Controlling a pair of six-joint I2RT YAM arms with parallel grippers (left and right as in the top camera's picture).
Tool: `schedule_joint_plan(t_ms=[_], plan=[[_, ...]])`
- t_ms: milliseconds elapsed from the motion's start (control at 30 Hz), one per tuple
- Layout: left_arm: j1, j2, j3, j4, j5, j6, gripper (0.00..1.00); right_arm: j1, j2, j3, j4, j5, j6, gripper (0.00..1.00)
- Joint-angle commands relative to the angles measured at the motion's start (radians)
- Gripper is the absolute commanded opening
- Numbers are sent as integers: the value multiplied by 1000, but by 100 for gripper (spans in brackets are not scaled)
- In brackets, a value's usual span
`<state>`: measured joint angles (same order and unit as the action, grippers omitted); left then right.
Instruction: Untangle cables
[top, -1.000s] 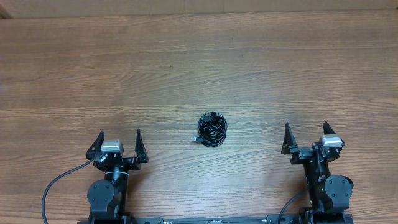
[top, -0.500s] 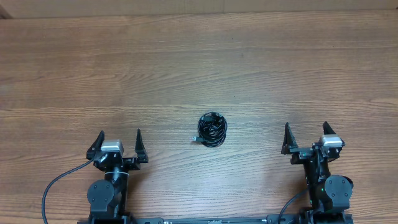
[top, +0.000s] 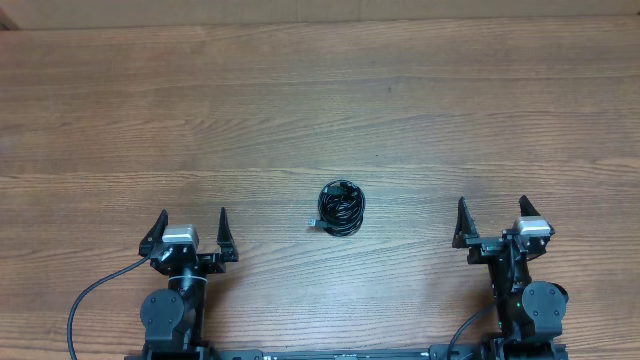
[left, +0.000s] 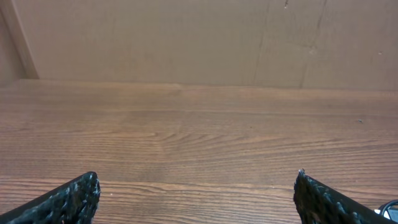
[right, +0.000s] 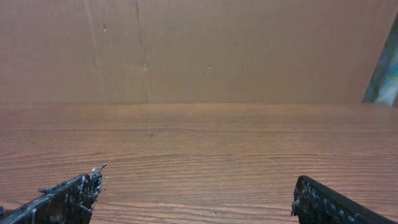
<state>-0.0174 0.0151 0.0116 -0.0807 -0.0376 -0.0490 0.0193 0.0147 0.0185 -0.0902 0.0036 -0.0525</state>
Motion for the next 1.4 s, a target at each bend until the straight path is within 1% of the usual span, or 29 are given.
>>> schedule_joint_plan(t_ms=[0, 1267, 1367], plan=[[3, -10, -7, 4, 13, 12, 100, -4, -12, -11, 7, -6, -1, 100], [3, -10, -7, 4, 13, 12, 100, -4, -12, -11, 7, -6, -1, 100], [3, -10, -7, 24, 6, 10, 100, -4, -12, -11, 7, -6, -1, 100]])
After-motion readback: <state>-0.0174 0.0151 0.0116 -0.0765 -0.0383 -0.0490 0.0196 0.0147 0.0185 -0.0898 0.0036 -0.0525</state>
